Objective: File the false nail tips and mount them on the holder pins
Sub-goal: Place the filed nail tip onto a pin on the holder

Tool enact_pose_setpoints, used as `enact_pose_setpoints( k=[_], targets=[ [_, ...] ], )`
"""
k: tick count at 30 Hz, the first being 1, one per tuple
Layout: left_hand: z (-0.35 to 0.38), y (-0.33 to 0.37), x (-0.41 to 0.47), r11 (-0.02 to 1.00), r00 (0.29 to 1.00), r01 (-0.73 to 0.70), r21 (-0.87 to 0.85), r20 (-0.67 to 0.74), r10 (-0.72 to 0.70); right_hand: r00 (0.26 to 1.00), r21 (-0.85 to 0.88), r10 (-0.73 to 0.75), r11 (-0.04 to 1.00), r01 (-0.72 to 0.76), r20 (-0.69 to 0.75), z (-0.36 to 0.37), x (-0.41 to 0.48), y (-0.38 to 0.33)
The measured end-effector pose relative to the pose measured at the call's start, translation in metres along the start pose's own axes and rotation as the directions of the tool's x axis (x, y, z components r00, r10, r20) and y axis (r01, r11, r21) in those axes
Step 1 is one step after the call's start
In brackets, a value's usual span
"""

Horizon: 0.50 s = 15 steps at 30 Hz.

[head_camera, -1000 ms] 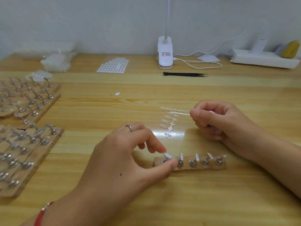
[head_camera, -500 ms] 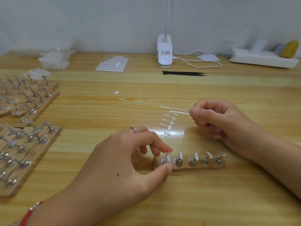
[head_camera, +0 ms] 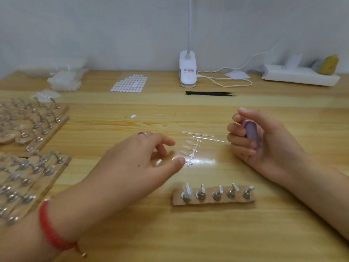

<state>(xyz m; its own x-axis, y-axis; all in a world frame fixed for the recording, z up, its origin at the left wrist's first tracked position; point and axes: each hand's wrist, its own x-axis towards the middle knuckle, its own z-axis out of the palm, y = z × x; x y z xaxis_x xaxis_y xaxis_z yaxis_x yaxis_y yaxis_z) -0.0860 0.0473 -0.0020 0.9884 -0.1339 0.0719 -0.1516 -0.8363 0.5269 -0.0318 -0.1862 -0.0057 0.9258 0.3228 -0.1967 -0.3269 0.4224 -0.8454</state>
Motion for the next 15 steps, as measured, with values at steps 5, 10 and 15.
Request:
enact_pose_setpoints(
  k=[5,10,15],
  targets=[
    [0.011,0.014,0.025,0.956,0.993,-0.036,0.291,-0.098,0.067,1.000,-0.015,0.008,1.000,-0.008,0.021,-0.001,-0.002,0.000],
    [0.012,0.007,0.034,0.997,0.997,0.071,0.033,-0.025,-0.070,0.999,-0.039,0.015,0.999,-0.013,0.030,-0.001,-0.002,0.000],
    [0.010,0.013,0.037,0.892,0.993,0.113,-0.438,0.076,-0.088,1.000,-0.097,-0.008,0.995,0.011,0.026,0.001,-0.003,0.002]
  ],
)
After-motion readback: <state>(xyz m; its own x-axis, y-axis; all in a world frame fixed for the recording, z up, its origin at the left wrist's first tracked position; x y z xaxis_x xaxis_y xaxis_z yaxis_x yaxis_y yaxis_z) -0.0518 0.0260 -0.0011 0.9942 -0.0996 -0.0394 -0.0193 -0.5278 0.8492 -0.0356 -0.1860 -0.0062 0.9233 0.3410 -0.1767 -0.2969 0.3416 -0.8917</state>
